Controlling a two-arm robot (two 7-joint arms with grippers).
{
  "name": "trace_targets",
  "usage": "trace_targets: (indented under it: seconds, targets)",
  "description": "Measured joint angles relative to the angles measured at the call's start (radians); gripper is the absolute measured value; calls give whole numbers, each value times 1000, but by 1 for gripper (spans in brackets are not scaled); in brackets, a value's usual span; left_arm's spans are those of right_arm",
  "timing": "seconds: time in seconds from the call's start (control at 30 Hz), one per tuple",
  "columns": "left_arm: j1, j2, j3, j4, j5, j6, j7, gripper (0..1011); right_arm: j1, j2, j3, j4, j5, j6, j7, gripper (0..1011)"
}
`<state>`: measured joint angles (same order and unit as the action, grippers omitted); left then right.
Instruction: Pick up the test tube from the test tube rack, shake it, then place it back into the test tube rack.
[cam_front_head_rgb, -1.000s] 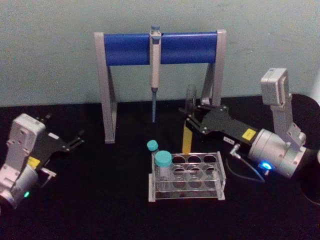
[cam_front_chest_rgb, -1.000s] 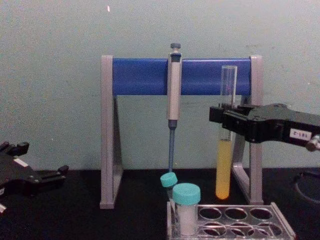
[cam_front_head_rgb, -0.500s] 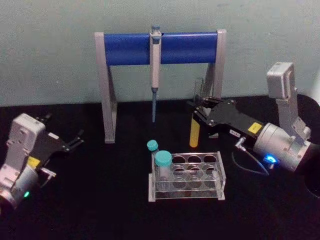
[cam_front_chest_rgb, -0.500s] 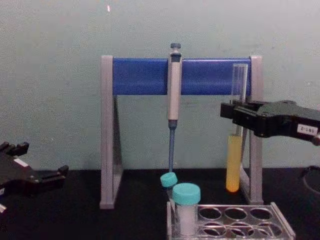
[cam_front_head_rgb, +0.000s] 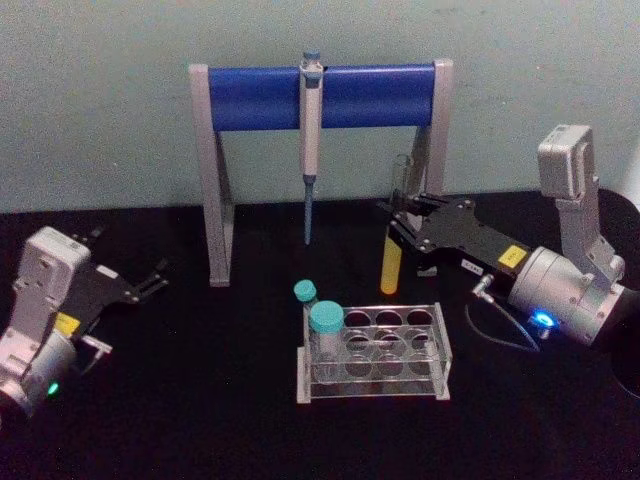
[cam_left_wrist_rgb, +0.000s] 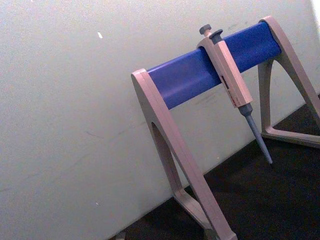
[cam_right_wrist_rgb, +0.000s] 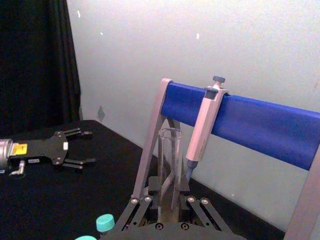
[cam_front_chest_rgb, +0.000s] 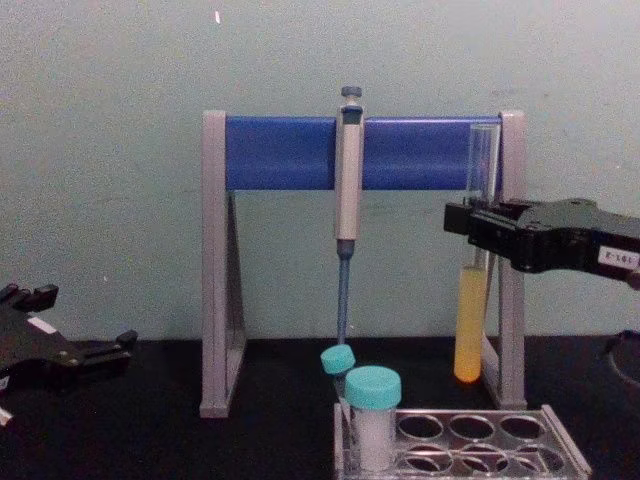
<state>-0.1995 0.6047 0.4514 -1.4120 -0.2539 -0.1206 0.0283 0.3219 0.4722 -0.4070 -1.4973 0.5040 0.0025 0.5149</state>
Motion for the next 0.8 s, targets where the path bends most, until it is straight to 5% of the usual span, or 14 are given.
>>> trace_targets:
  seconds: [0.8]
  targets:
    - [0, 0, 0, 0, 0, 0, 0, 1010, -5, -3, 2, -4, -1, -3, 1, 225]
